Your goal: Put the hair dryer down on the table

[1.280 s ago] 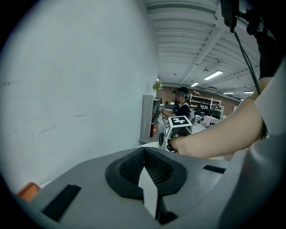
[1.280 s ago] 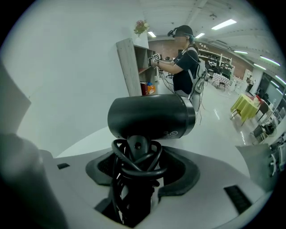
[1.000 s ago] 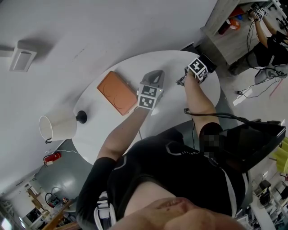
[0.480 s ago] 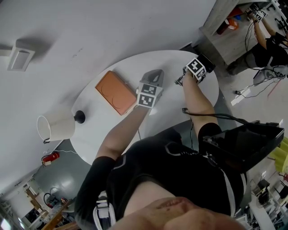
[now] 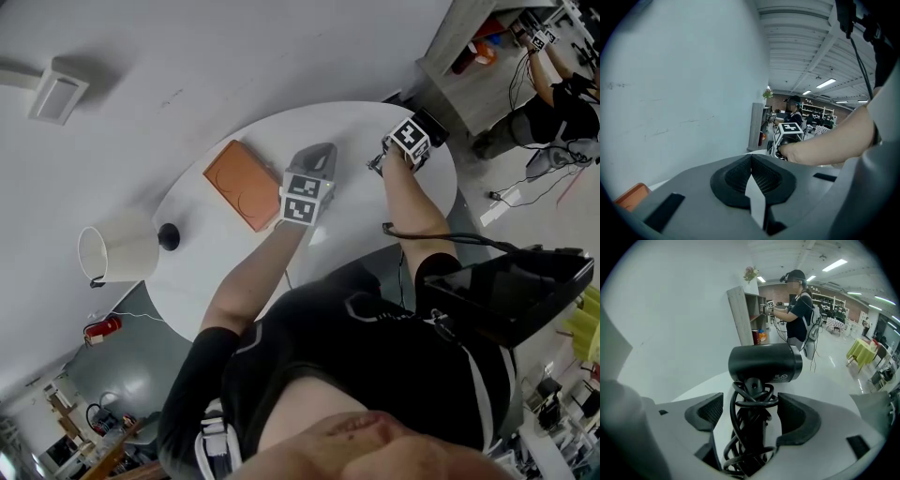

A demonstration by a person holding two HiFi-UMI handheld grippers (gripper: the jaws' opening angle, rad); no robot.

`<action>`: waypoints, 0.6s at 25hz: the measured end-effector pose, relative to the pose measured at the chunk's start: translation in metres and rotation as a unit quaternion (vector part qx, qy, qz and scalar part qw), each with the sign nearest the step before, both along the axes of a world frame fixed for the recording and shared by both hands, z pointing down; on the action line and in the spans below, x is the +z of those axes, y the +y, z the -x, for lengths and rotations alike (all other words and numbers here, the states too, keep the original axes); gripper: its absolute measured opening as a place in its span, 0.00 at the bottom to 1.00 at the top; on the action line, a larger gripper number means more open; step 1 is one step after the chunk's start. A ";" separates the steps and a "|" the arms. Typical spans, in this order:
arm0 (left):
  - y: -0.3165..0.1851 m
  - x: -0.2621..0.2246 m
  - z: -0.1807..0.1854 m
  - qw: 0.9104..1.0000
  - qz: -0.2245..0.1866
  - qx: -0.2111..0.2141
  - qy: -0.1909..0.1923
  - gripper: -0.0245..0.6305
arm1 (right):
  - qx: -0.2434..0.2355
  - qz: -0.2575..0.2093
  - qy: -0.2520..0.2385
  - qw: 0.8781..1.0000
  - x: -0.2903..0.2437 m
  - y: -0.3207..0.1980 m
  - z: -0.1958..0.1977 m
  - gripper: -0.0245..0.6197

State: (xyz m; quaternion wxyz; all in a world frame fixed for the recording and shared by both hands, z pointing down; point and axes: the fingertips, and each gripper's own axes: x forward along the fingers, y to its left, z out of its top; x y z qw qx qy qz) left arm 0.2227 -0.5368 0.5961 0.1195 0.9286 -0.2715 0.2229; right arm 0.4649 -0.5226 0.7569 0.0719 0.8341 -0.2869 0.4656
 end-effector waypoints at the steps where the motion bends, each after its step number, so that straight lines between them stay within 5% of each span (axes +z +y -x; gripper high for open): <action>1: 0.002 -0.004 0.005 1.000 -0.002 -0.003 0.003 0.08 | -0.007 -0.002 0.004 1.000 -0.004 0.001 0.003 0.57; 15: 0.044 -0.062 0.112 0.995 -0.042 -0.073 0.049 0.08 | -0.101 -0.036 0.057 0.993 -0.080 0.022 0.083 0.57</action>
